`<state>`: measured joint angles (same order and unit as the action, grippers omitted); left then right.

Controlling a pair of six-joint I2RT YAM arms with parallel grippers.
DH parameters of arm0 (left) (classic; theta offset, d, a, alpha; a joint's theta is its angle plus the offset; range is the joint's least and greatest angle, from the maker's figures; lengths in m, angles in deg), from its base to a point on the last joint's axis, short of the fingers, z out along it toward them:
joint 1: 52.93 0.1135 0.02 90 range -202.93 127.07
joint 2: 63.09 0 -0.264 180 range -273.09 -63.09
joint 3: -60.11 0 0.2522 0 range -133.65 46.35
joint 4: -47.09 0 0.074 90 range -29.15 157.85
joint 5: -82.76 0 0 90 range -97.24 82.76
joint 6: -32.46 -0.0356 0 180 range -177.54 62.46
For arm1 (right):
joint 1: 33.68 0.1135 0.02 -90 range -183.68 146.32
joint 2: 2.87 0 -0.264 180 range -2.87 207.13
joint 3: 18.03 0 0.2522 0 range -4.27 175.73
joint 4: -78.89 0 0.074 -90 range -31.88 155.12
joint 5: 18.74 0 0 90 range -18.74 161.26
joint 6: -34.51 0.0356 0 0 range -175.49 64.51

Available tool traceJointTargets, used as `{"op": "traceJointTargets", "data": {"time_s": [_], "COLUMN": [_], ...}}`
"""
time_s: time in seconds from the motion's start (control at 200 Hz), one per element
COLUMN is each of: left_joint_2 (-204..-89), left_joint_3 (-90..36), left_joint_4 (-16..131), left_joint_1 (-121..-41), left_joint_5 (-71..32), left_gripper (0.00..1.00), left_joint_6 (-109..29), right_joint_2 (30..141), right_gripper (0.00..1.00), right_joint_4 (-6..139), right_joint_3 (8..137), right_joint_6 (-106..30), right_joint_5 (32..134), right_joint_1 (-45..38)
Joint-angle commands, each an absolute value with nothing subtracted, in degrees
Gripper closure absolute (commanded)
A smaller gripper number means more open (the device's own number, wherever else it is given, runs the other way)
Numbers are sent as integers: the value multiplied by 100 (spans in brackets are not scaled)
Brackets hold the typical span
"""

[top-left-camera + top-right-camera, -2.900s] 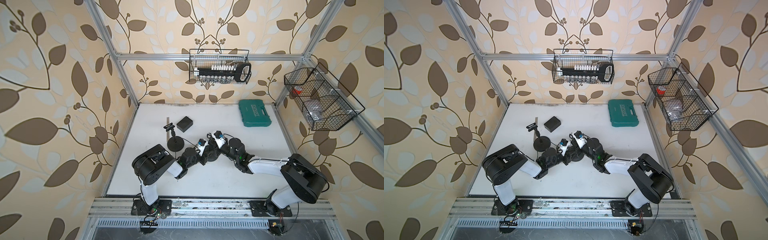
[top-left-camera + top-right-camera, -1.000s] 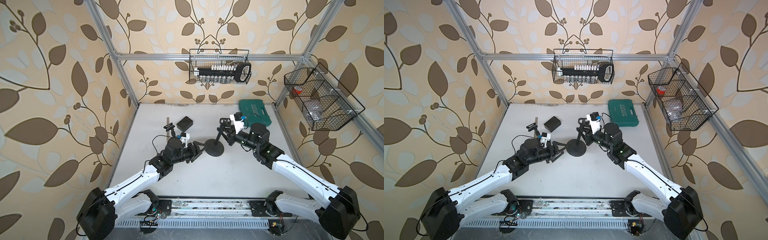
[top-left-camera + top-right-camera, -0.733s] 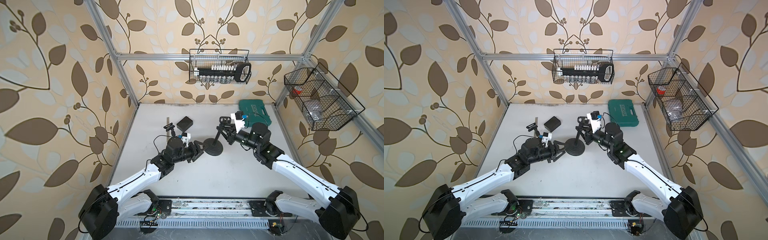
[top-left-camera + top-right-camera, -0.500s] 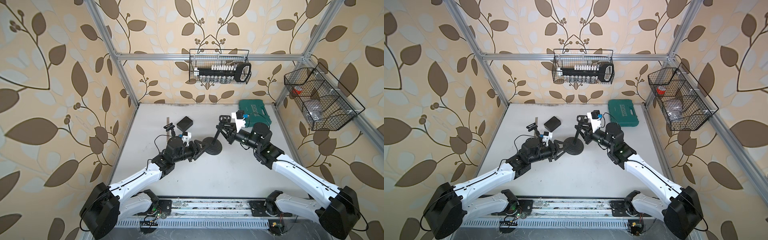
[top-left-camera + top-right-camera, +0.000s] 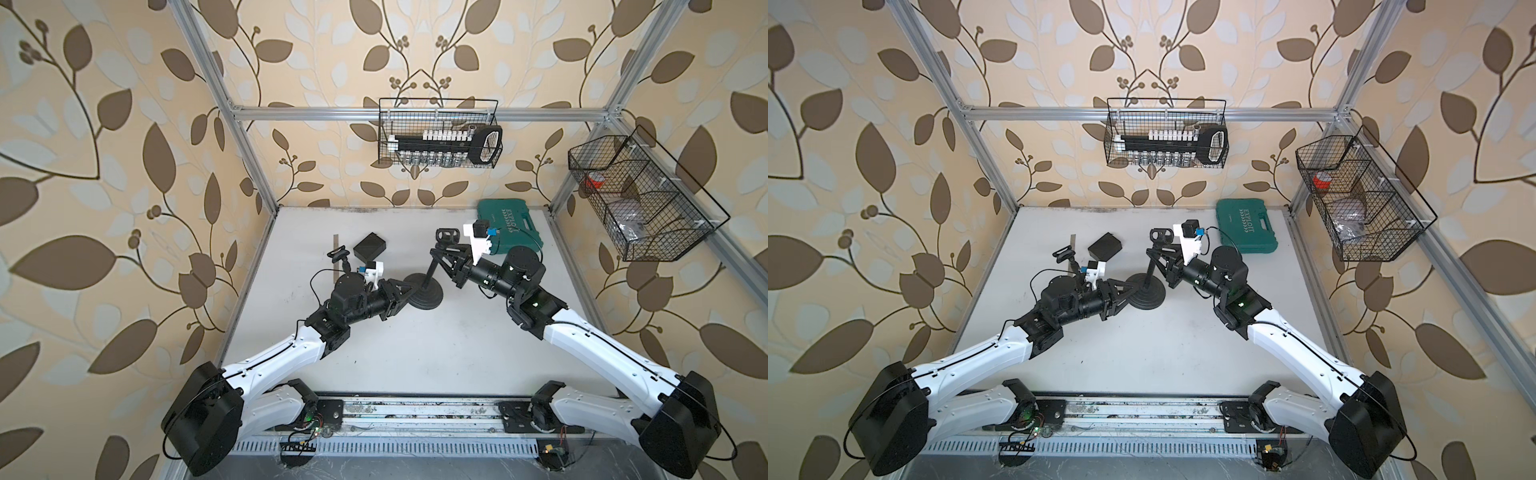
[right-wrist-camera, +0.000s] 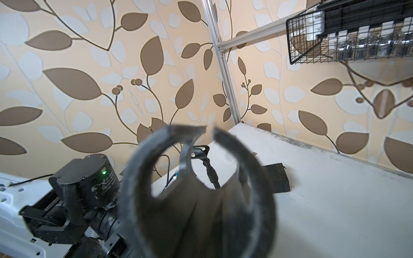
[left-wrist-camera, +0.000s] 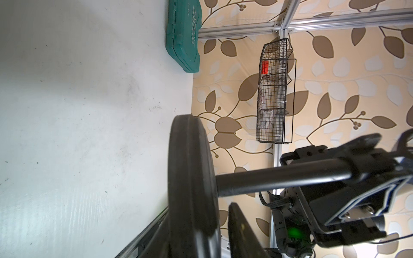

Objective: Assemble a microphone stand
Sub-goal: Screw the microphone stand pole into the microphone stand base.

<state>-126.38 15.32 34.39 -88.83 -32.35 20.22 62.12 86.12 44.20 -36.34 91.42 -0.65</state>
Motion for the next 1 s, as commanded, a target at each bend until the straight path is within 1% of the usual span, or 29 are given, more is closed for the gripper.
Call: {"op": "traceJointTargets", "data": {"time_s": [0.0, 0.15, 0.28, 0.34, 0.49, 0.555, 0.6, 0.81, 0.995], "left_joint_2": [-12611, -12535, -12449, -12426, -12440, -12461, -12478, -12523, -12514], "left_joint_3": [1591, 1603, 1633, 1643, 1737, 1735, 1734, 1716, 1762], "left_joint_4": [3009, 2985, 3034, 3029, 2893, 2877, 2834, 2728, 2632], "left_joint_1": [-8844, -8842, -8814, -8804, -8733, -8675, -8638, -8364, -8146], "left_joint_5": [-3240, -3173, -3041, -2994, -2922, -2931, -2939, -3047, -3176], "left_gripper": [68, 74, 84, 87, 90, 90, 91, 93, 99], "left_joint_6": [2136, 2163, 2198, 2212, 2382, 2430, 2461, 2534, 2605], "right_joint_2": [6129, 6120, 6120, 6116, 6120, 6112, 6079, 5622, 5370], "right_gripper": [100, 100, 100, 89, 54, 43, 38, 32, 31], "right_joint_4": [9224, 9176, 9134, 9101, 8936, 8773, 8638, 7992, 7852], "right_joint_3": [4560, 4570, 4557, 4544, 4582, 4613, 4617, 4214, 3639], "right_joint_6": [-3544, -3698, -3836, -3909, -4160, -4284, -4367, -4479, -4254], "right_joint_5": [9108, 9086, 9077, 9031, 9010, 9080, 9124, 9010, 9017], "right_joint_1": [-1, 25, 46, 51, 52, 51, 51, 28, -10]}}
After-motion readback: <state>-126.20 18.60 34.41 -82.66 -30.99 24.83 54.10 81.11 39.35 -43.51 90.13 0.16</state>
